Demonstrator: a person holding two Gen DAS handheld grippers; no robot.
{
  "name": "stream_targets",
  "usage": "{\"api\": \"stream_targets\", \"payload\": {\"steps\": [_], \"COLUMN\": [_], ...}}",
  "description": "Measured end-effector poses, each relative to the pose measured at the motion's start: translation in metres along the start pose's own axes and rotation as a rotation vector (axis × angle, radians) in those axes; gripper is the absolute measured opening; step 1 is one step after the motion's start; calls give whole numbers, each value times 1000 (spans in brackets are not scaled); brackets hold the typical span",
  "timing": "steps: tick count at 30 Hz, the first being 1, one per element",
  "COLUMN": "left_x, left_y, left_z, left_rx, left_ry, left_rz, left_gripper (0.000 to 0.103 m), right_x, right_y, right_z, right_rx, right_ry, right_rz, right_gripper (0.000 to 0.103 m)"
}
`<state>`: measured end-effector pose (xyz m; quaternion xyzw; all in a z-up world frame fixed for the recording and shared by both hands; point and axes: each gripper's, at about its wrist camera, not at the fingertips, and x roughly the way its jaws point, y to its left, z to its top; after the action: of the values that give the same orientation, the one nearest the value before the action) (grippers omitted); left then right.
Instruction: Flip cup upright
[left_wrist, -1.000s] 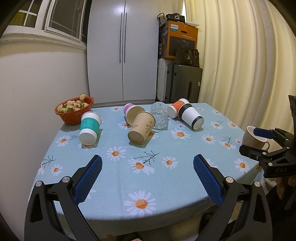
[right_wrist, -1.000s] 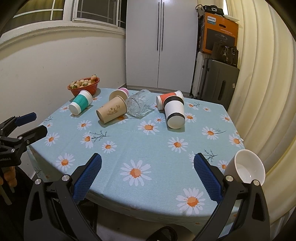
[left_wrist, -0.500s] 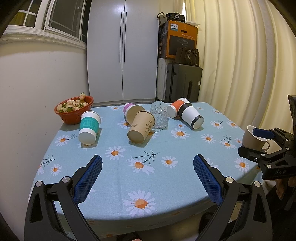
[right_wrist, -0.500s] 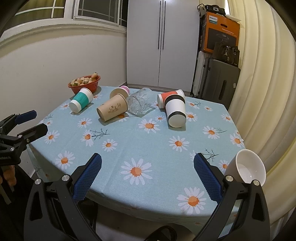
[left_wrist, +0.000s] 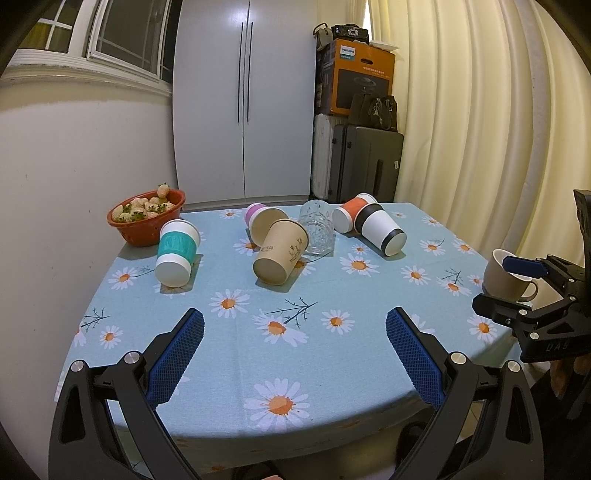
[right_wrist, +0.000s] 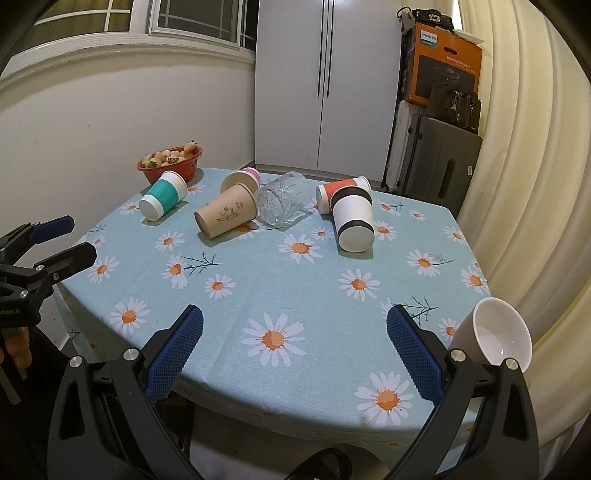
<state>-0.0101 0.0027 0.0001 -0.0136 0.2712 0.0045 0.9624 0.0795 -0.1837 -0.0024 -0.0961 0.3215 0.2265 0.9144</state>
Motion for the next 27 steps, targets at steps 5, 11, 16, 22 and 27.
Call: {"api": "stream_targets", "payload": {"steps": [5,11,16,22,27], "left_x": [2,5,12,29,58], "left_y": [0,3,11,22,29], "left_z": [1,5,14,39,65], "left_rx": [-3,-14,-28,-10,22], "left_ry": [8,20,53,104,157], "left_rz": [4,-10,-40,-49,-76], "left_gripper": [97,97,97,97,97], "right_x": [0,1,7,17,30], "right_y": [0,0,1,-2,-8], "right_z": [0,2,13,34,55], "right_rx": [1,5,-10,-6,5], "right_ry": [1,-1,-2,-5,-7], "right_rz": [1,9,17,48,67], "right_gripper": [99,99,99,99,99]}}
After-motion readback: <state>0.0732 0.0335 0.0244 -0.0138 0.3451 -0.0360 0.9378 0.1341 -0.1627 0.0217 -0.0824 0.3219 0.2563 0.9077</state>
